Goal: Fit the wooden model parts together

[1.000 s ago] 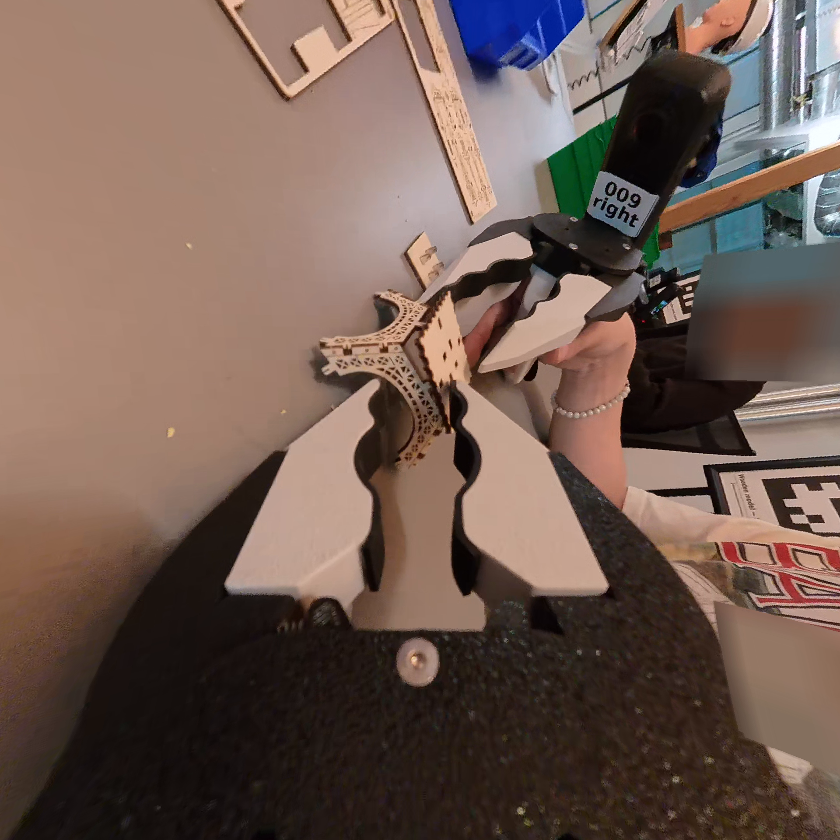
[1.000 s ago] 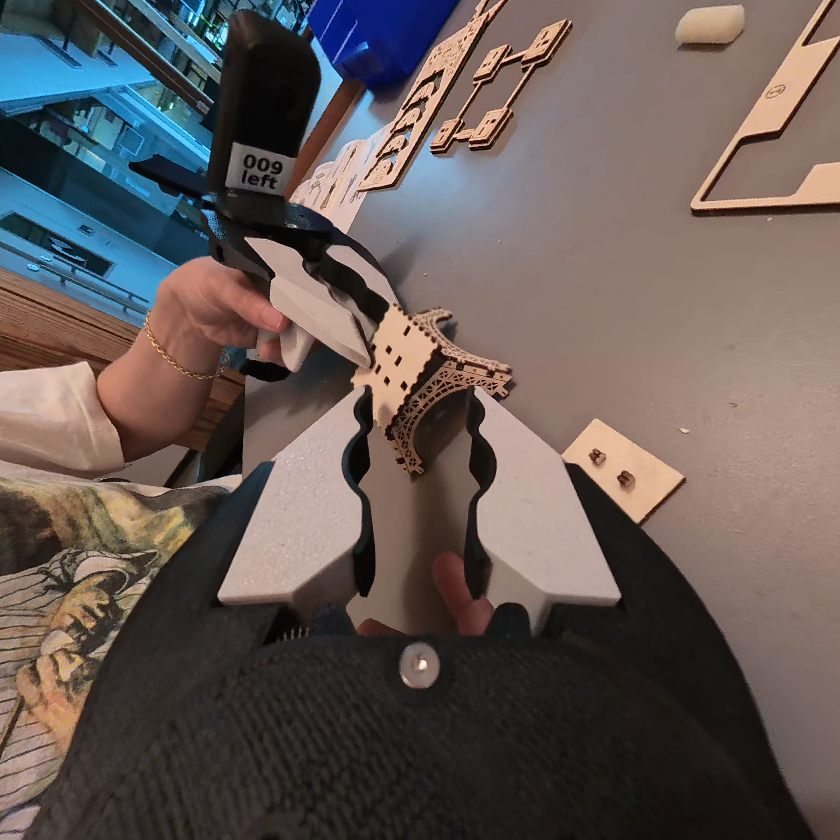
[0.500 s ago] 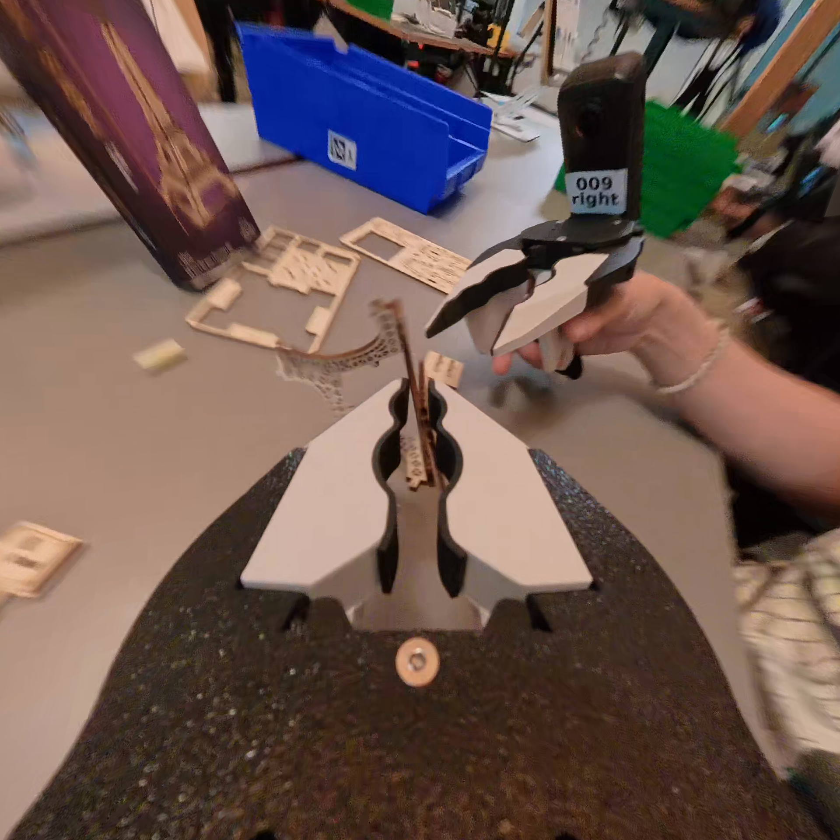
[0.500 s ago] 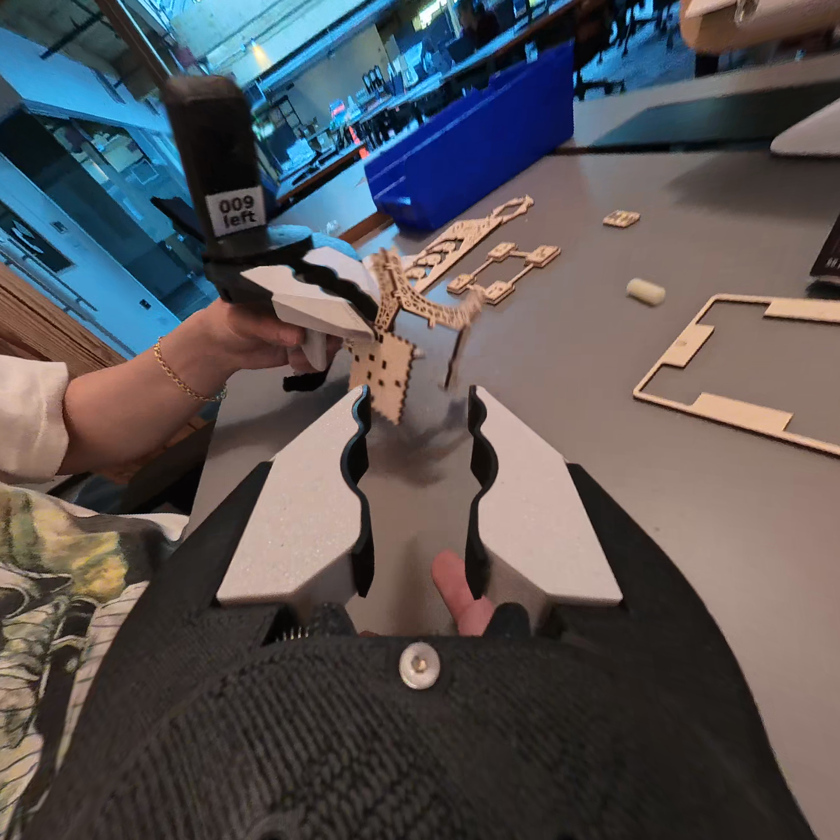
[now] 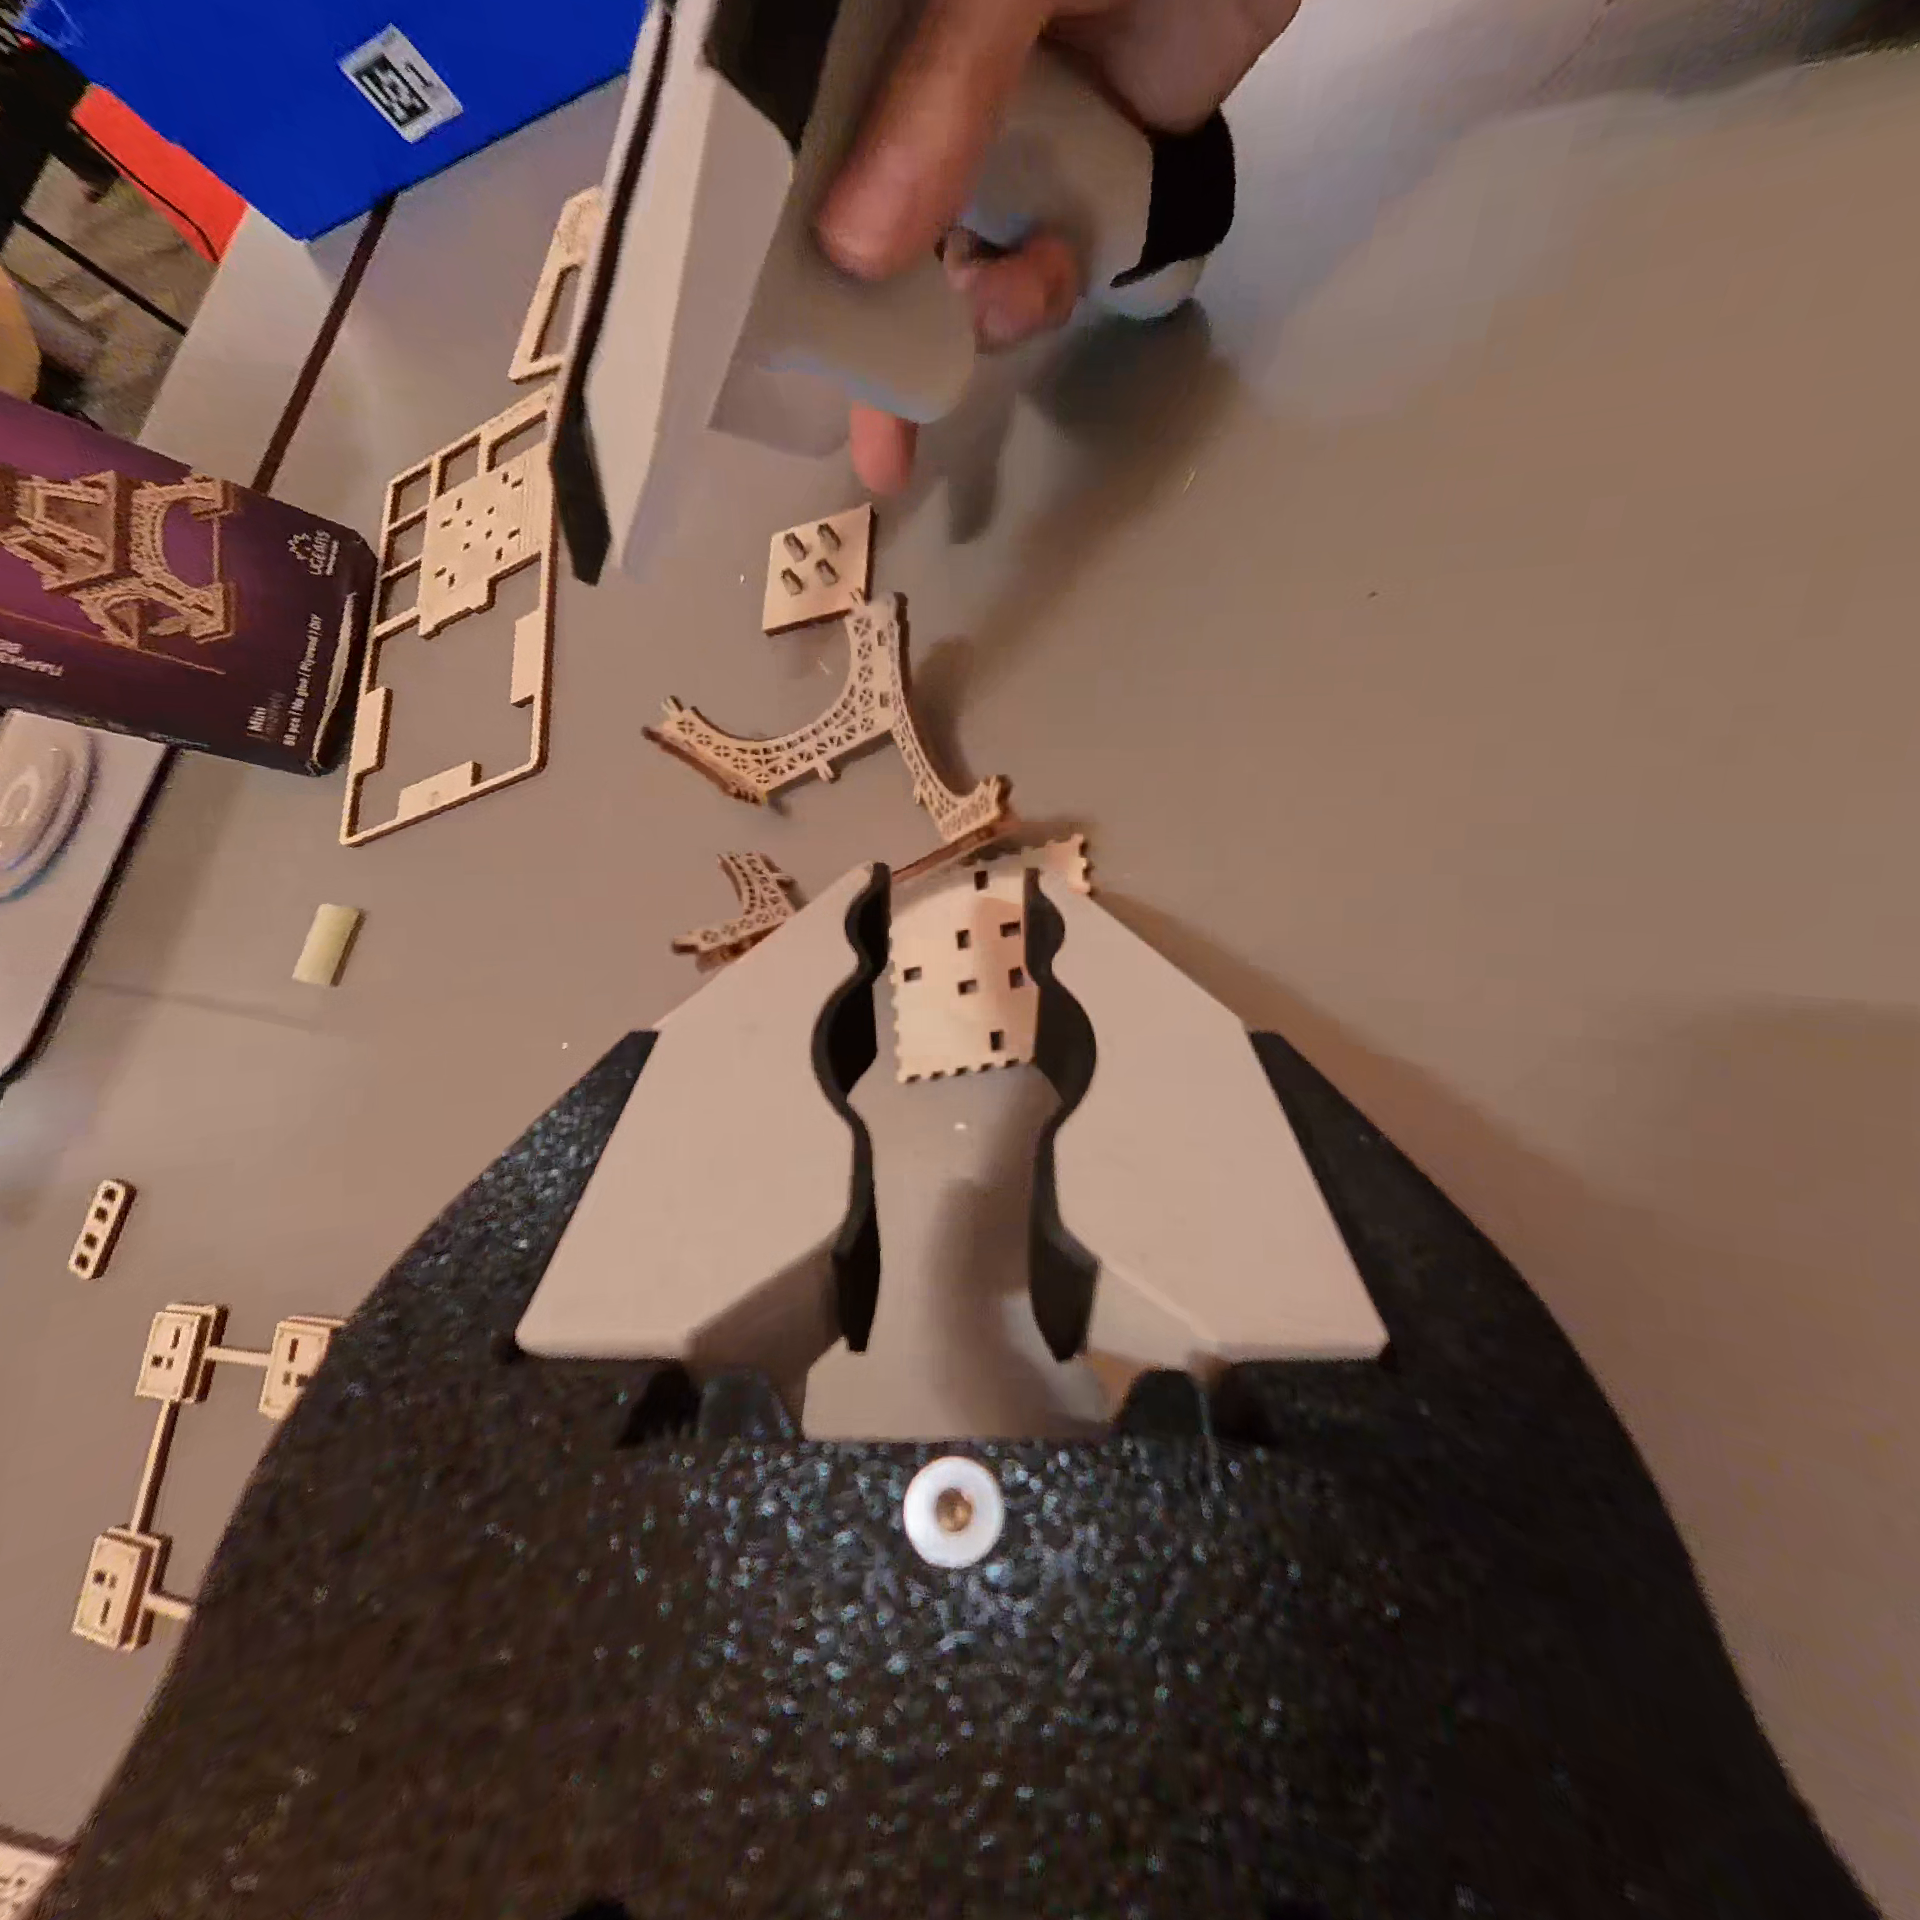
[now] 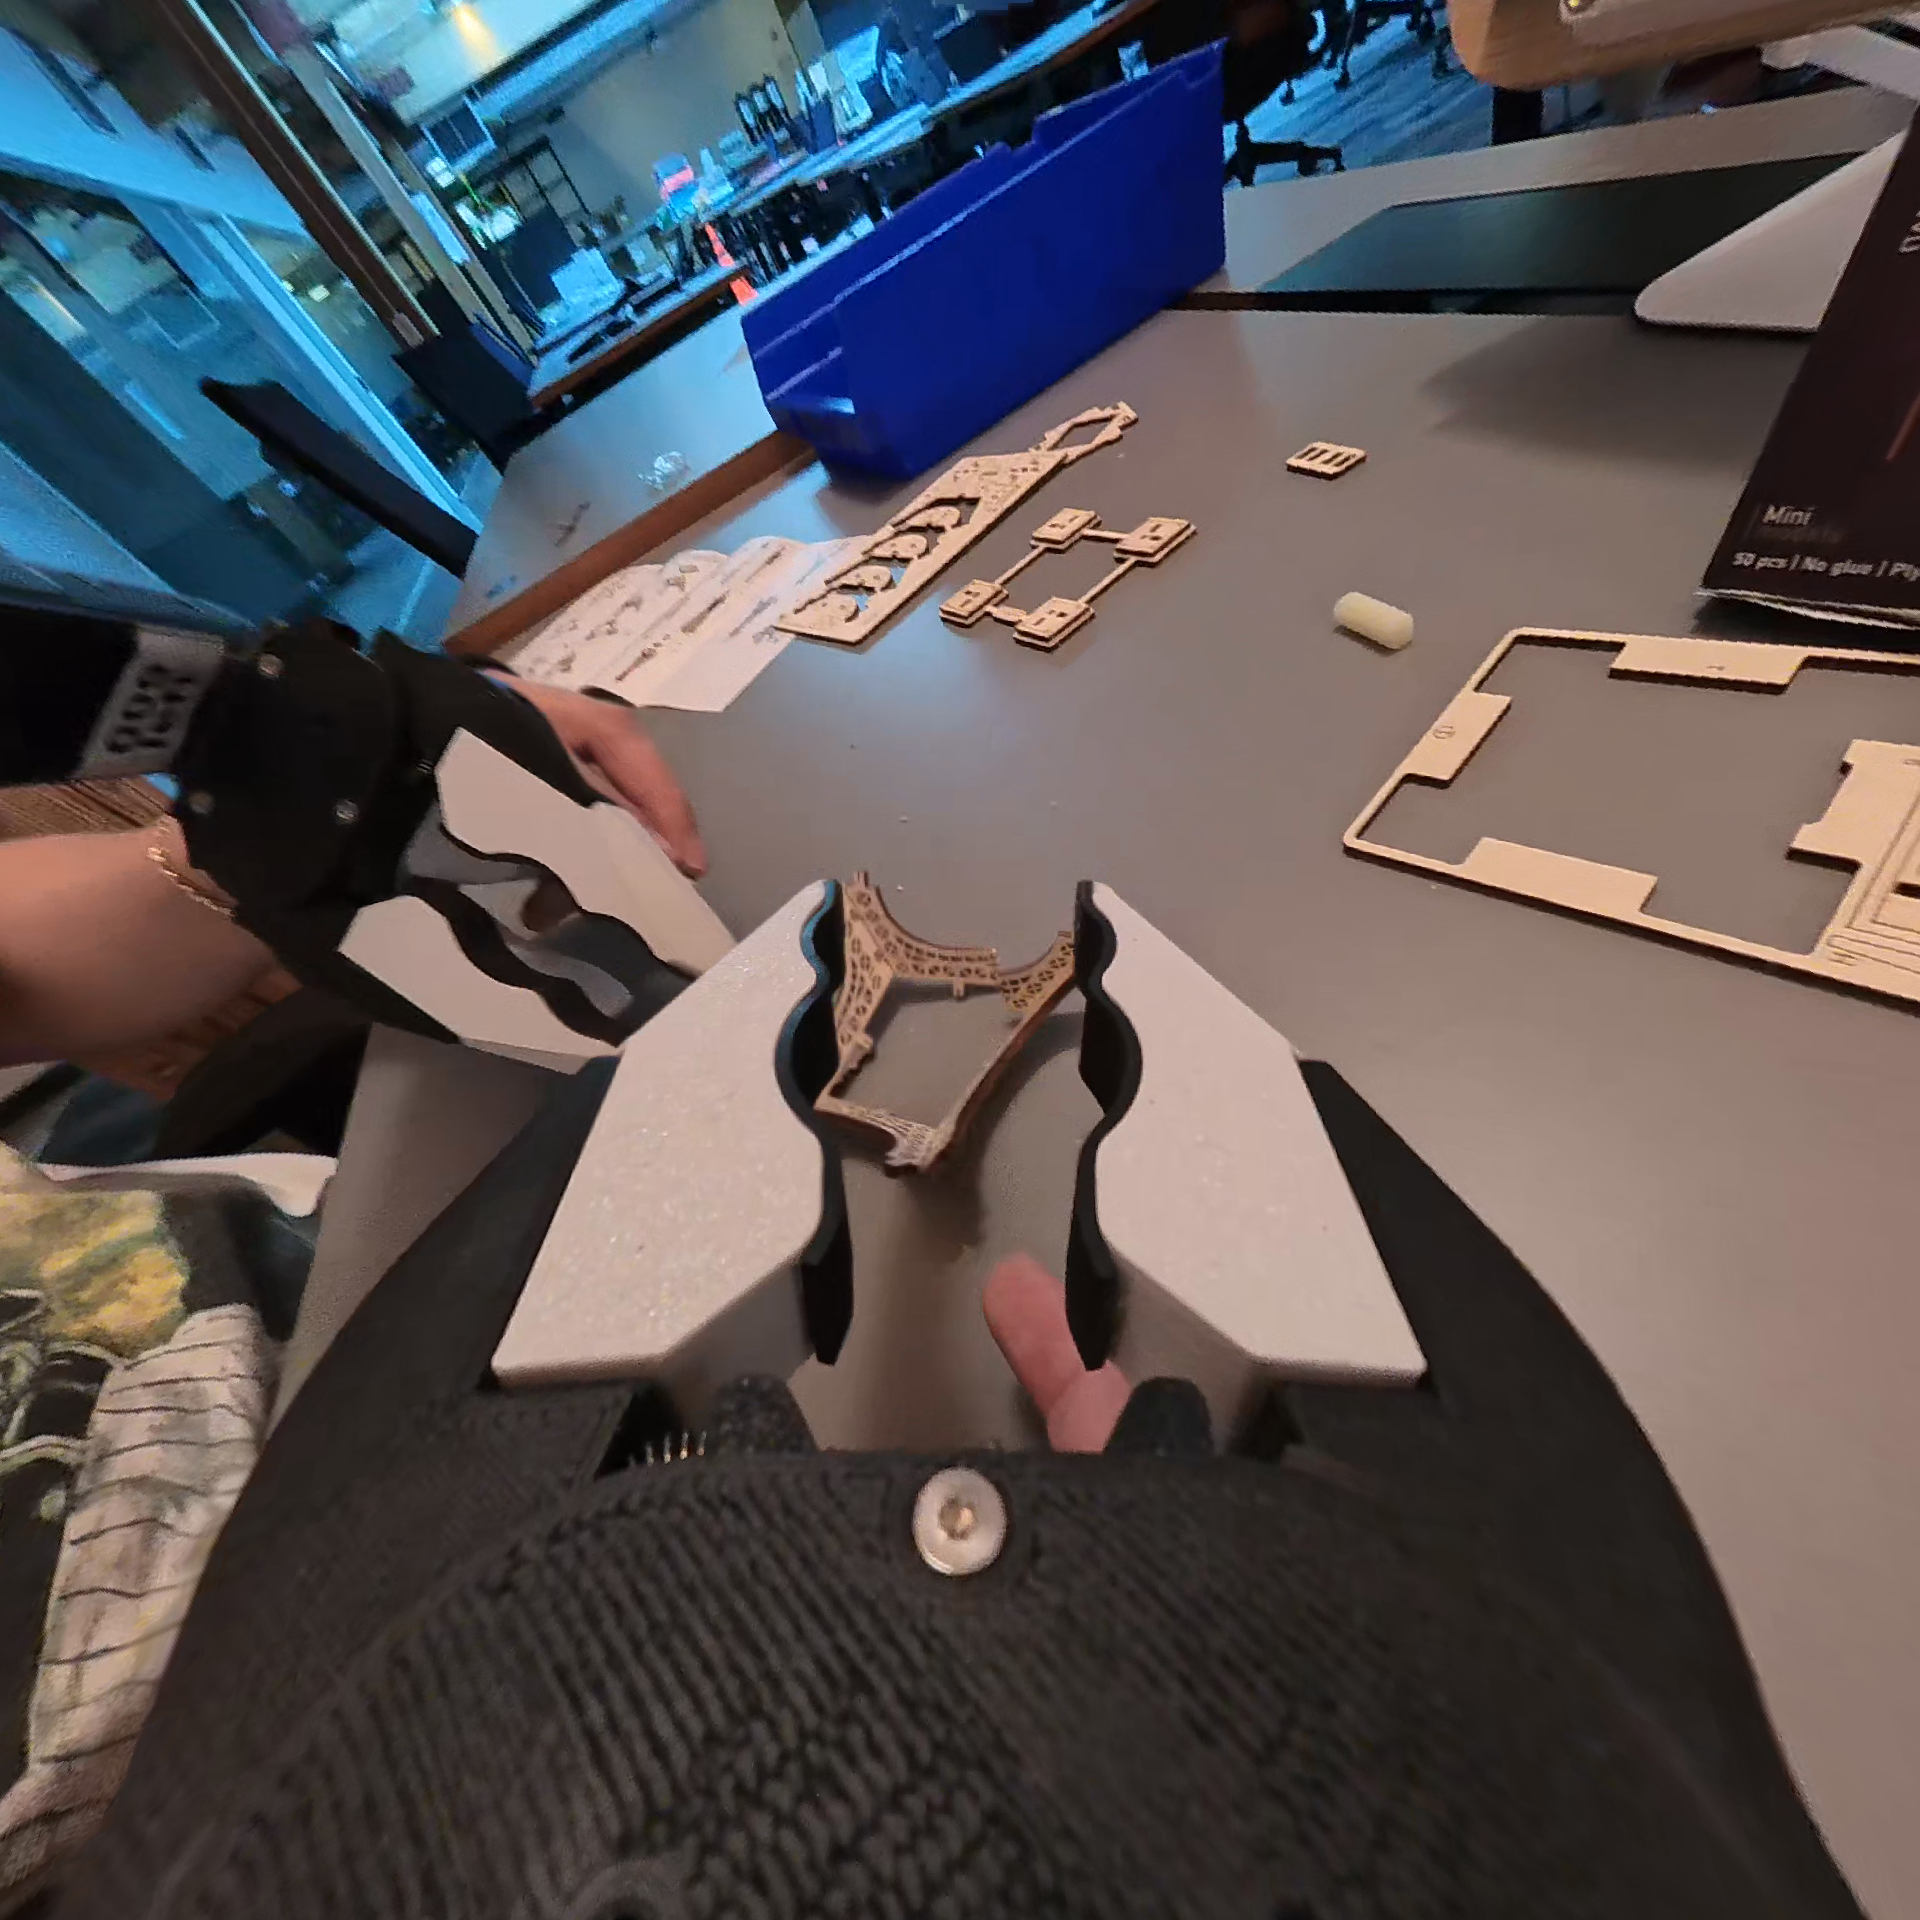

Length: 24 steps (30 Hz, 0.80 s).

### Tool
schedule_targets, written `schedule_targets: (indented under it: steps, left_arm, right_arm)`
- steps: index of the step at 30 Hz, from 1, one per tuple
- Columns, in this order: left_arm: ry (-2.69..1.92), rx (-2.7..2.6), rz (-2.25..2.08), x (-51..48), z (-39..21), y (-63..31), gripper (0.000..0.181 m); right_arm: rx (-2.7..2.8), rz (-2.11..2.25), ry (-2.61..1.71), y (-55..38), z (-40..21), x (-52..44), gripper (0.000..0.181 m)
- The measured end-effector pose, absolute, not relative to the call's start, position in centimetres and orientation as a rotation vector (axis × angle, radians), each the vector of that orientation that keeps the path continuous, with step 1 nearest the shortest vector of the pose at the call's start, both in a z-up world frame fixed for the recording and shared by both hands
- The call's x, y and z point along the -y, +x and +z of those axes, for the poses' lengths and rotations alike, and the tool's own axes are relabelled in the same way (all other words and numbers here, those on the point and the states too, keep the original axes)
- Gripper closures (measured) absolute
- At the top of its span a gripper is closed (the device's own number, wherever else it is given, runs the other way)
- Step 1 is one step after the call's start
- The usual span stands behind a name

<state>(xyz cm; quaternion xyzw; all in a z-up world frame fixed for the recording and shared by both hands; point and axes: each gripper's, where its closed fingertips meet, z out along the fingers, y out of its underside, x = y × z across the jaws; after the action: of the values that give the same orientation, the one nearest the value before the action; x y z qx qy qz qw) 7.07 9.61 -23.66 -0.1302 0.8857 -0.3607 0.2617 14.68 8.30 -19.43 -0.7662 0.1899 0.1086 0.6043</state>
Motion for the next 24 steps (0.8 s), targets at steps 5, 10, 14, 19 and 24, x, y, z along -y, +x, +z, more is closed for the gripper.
schedule_targets:
  steps: [5, 10, 14, 19, 24]
  left_arm:
    - [-0.561, -2.348, -1.015, -11.8, -22.6, 6.7, 0.159]
    - [-0.63, -2.471, -0.869, -13.2, -25.3, 5.2, 0.16]
    - [-0.667, -2.448, -0.93, -12.0, -25.8, 5.5, 0.164]
    - [-0.745, -2.432, -0.959, -11.9, -25.6, 7.1, 0.156]
    - [-0.679, -2.378, -1.122, -10.1, -22.2, 7.3, 0.156]
  right_arm:
    - [-0.419, 0.118, -1.886, 15.2, -20.4, -7.8, 0.138]
    - [-0.477, 0.083, -2.047, 15.3, -22.3, -6.0, 0.133]
    - [-0.452, 0.185, -2.087, 13.9, -23.1, -5.8, 0.129]
    - [-0.384, 0.167, -2.133, 13.2, -23.5, -6.3, 0.127]
    - [-0.306, 0.071, -2.171, 13.3, -23.5, -6.1, 0.129]
